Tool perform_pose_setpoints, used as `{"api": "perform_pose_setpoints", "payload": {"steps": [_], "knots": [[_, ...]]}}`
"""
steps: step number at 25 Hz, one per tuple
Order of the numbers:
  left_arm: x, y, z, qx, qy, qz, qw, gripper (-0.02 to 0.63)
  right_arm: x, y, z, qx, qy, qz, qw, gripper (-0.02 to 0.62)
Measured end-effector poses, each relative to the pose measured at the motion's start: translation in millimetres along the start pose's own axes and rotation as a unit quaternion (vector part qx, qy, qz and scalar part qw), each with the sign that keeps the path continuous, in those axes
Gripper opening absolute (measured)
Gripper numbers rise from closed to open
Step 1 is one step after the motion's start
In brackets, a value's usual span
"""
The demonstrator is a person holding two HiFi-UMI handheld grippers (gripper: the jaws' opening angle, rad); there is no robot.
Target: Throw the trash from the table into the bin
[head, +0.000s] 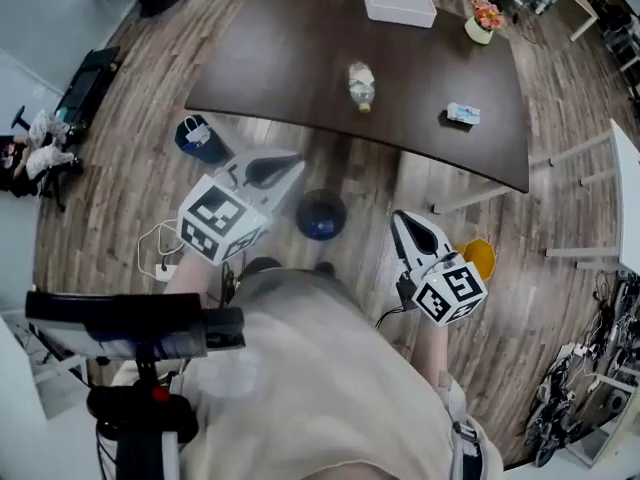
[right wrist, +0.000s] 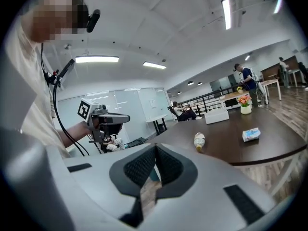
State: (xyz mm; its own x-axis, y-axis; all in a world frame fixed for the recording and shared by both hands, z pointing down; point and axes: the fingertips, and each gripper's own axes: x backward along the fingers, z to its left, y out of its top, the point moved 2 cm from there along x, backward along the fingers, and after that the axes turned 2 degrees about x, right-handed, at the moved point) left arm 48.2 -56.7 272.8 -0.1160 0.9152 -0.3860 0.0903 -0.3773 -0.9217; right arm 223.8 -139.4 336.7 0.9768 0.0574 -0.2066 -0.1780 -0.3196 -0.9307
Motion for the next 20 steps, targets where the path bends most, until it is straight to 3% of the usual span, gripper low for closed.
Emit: {"api": "perform_pose_setpoints", "payload": {"steps": [4, 8, 14, 17, 20], "knots": [[-21, 3, 13, -0.014, 0.003, -0.001, 0.9999, 0.014, 6, -14, -21, -0.011, -0.024, 0.016, 1.000, 0.011], [-14, -3, 33, -0.005, -0.002, -0.008, 1.0000, 0.014, -4, -15, -11, -0.003, -0.030, 0.024, 0.999, 0.011], [-20, -16, 79, -0.002, -0.024, -0.019, 0.9995, 0.014, -49, -2, -8, 0.017, -0.051, 0.029, 0.998, 0.011], [-18, -15, 99, 0.004, -0.017, -0.023, 0.9996, 0.014, -69, 3, -8, 0.018, -0.048, 0.038, 0.998, 0.011], [-21, -19, 145, 0.018, -0.022, -0.028, 0.9992, 0.014, -115, 12, -10, 0.021, -0.054, 0.058, 0.997, 0.011]]}}
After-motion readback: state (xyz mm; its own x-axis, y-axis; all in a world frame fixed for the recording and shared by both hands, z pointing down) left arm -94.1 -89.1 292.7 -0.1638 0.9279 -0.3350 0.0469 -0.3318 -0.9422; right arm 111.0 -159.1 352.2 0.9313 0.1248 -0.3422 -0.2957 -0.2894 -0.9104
